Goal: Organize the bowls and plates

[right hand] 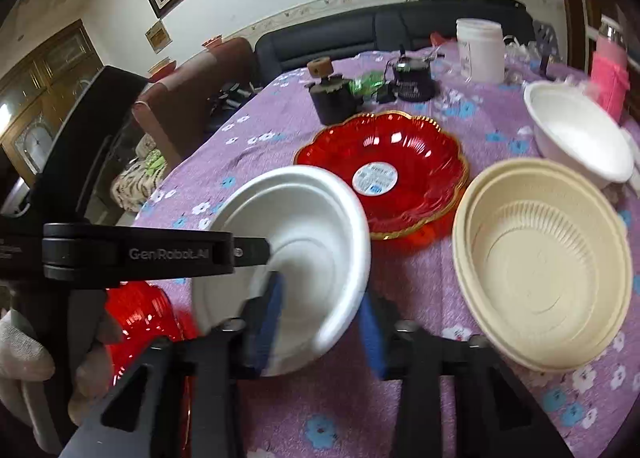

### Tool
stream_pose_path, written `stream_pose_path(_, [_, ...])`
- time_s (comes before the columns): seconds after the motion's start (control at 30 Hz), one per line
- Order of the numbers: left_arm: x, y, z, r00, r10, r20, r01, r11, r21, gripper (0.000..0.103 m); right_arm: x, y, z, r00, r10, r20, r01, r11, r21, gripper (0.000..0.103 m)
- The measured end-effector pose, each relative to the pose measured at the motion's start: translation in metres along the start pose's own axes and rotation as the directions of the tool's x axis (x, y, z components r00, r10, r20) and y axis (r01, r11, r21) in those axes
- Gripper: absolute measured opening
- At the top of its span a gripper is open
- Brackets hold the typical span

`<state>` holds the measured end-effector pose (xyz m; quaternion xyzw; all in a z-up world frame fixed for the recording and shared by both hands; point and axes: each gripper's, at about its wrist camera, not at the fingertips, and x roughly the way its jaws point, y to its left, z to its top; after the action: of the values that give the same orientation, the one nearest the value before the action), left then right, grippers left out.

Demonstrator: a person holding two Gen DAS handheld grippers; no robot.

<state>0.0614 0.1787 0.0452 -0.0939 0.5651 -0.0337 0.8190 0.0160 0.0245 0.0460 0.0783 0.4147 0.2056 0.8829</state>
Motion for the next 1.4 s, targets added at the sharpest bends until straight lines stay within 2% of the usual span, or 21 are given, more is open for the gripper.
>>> stream_pose_path(0.03, [-0.004,0.002,0.000,1.000,-0.009,0.005,0.009,1.000,-0.005,0.043,-0.001,-0.001,0.002,1.000,-0.001,0.003,0.001,1.000,0.005,0.019])
stream_pose_path(0.13, [-0.022,0.001,-0.002,0.999,-0.027,0.034,0.027,1.000,-0.004,0.042,-0.012,-0.002,0.009,0.999,0.015,0.032,-0.016,1.000,0.023,0.017])
stream_pose_path(0.33, [-0.079,0.002,-0.026,0.990,-0.015,0.139,0.014,1.000,0.010,0.042,-0.046,0.018,0.015,0.995,0.043,0.092,-0.043,0.999,-0.010,0.016])
stream_pose_path(0.57, [-0.123,0.037,-0.079,0.980,0.023,0.196,-0.011,0.998,-0.063,0.042,-0.061,0.061,-0.008,0.988,0.145,0.049,-0.141,0.986,-0.085,0.016])
stream_pose_path(0.7, [-0.124,0.057,-0.110,0.980,0.059,0.189,-0.037,0.992,-0.120,0.042,-0.055,0.086,-0.030,0.985,0.174,-0.003,-0.173,0.976,-0.129,0.016])
stream_pose_path(0.83, [-0.109,0.078,-0.136,0.987,0.062,0.145,-0.035,0.982,-0.183,0.042,-0.044,0.099,-0.050,0.982,0.183,-0.056,-0.189,0.971,-0.145,0.016])
stream_pose_path(0.97, [-0.097,0.090,-0.152,0.991,0.073,0.113,-0.047,0.975,-0.216,0.043,-0.032,0.105,-0.066,0.979,0.178,-0.099,-0.192,0.970,-0.153,0.016])
stream_pose_path(1.1, [-0.093,0.093,-0.160,0.989,0.098,0.115,-0.070,0.972,-0.223,0.043,-0.026,0.109,-0.077,0.980,0.160,-0.122,-0.179,0.970,-0.165,0.017])
stream_pose_path(1.23, [-0.094,0.093,-0.162,0.986,0.108,0.125,-0.079,0.973,-0.216,0.051,-0.025,0.113,-0.081,0.981,0.152,-0.121,-0.173,0.967,-0.186,0.018])
stream_pose_path(1.3, [-0.099,0.092,-0.162,0.984,0.108,0.145,-0.077,0.976,-0.206,0.059,-0.029,0.115,-0.081,0.983,0.147,-0.108,-0.166,0.966,-0.199,0.018])
stream_pose_path(1.4, [-0.105,0.090,-0.162,0.979,0.112,0.168,-0.078,0.978,-0.194,0.065,-0.033,0.116,-0.079,0.988,0.132,-0.083,-0.147,0.965,-0.215,0.026])
